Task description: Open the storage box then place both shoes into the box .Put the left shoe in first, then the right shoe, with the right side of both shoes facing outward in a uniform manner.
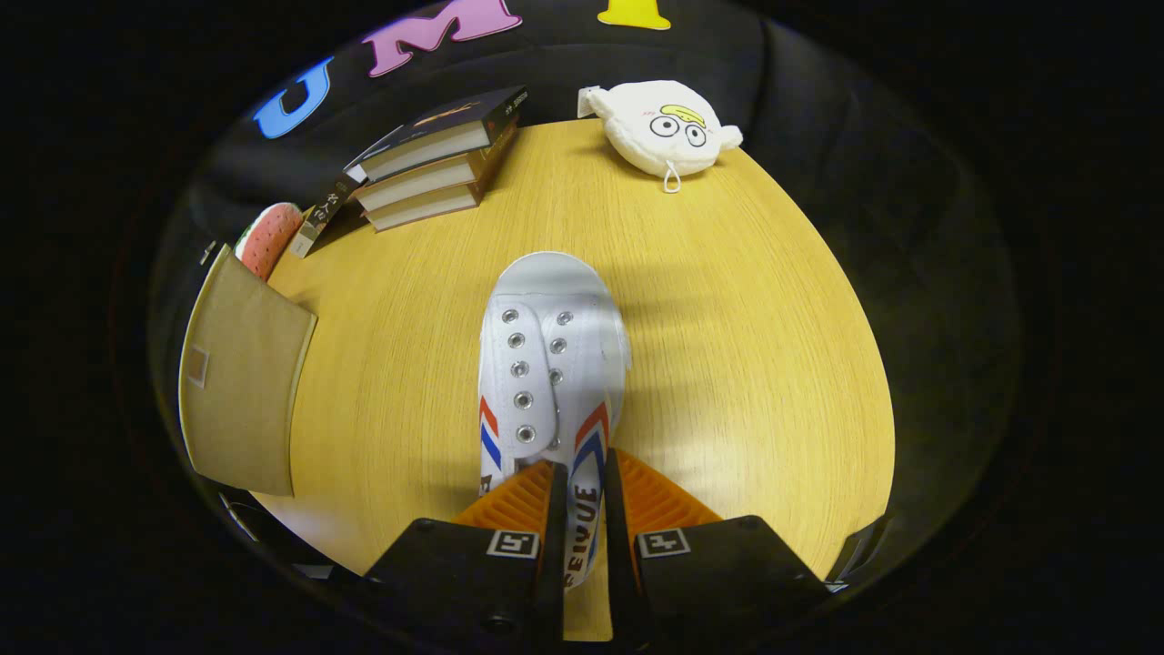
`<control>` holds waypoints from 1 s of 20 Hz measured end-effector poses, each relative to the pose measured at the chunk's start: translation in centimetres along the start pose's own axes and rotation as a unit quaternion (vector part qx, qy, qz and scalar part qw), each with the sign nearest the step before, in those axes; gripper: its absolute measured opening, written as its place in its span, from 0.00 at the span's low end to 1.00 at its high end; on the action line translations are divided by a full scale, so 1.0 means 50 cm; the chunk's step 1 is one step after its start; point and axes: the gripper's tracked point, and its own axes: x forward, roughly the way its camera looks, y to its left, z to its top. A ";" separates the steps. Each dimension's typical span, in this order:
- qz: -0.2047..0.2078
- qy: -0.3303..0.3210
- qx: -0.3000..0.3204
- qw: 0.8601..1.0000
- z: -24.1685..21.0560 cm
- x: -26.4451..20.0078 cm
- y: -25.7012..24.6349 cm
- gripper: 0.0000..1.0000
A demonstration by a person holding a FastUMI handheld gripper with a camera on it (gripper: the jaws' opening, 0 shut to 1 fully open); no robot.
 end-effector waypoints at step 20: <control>0.061 -0.102 0.078 0.990 0.106 -0.334 0.216 0.05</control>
